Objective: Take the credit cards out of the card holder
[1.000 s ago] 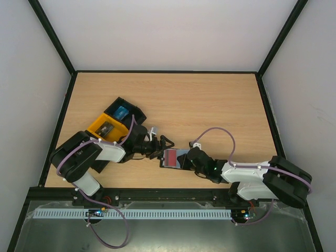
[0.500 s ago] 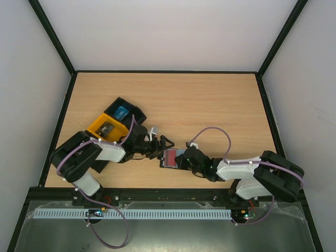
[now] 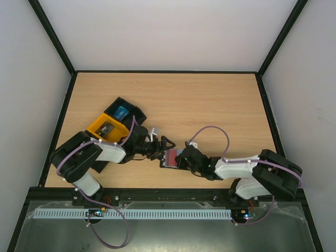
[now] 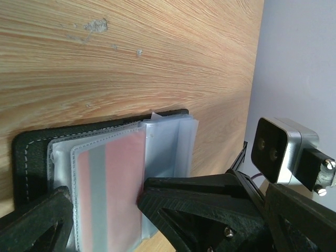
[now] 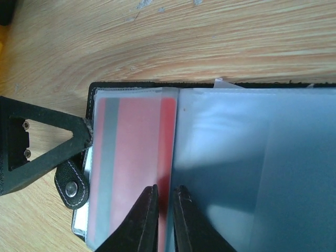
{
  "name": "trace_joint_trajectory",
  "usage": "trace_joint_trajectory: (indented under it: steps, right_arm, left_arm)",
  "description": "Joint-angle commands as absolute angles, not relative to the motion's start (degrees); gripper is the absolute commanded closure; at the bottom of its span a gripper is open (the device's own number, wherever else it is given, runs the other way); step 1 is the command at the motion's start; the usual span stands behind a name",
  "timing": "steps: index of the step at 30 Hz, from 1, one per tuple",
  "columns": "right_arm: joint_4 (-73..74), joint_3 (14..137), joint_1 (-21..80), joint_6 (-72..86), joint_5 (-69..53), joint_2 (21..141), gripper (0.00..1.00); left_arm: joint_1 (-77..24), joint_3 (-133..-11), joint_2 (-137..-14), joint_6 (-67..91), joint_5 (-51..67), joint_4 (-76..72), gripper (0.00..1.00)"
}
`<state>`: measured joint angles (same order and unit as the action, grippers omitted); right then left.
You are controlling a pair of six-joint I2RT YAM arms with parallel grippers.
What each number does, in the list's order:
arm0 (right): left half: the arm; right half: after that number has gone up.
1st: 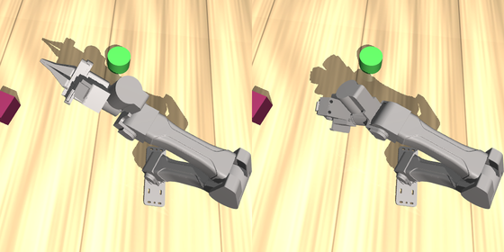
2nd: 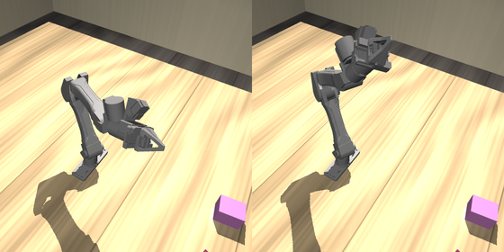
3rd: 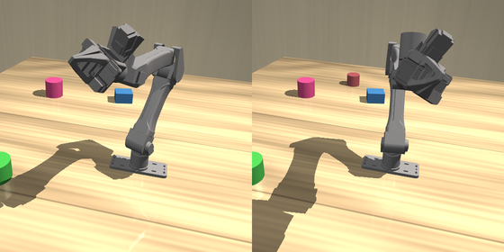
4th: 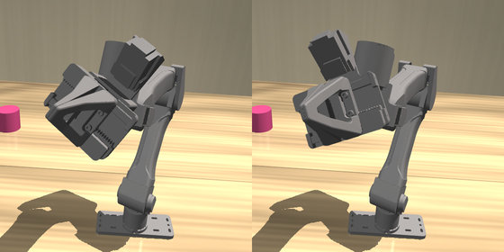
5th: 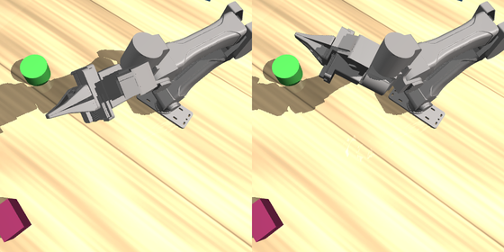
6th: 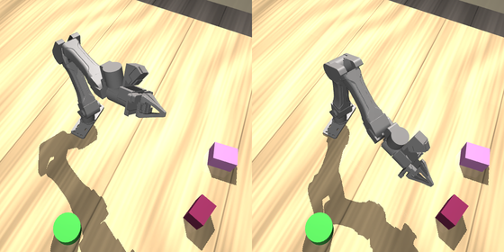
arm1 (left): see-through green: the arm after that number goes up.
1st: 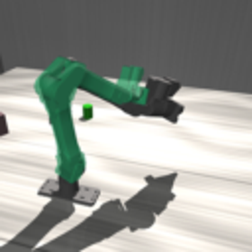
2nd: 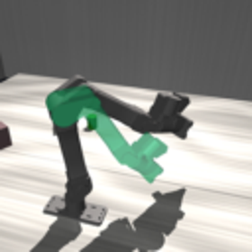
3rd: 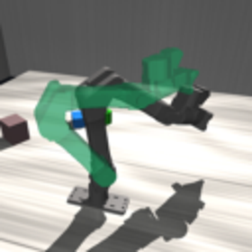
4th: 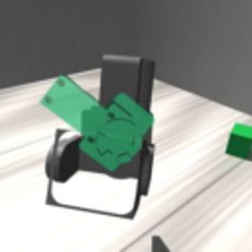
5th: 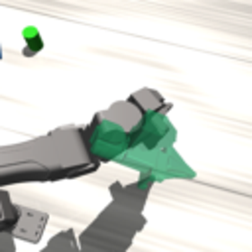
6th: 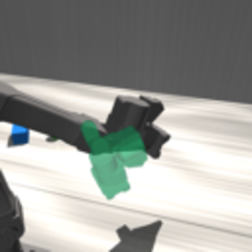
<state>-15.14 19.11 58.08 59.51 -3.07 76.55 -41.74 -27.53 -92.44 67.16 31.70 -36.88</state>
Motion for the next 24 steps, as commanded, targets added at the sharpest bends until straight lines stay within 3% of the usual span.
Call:
trace_joint_trajectory:
  steps: [1, 13, 24]
  right_arm:
    - [-11.6, 17.7, 58.1, 59.4, -0.6, 79.3, 0.9]
    - [-13.8, 15.7, 58.1, 59.8, -0.1, 77.9, 0.94]
    - [-11.4, 14.8, 58.1, 59.7, 3.1, 67.7, 0.83]
  left_arm:
    - [-42.6, -27.5, -91.6, 67.8, 32.6, -38.7, 0.0]
    - [-43.8, -28.6, -90.1, 69.7, 32.7, -39.5, 0.0]
    - [-45.6, -31.1, -89.5, 70.5, 31.6, -38.4, 0.0]
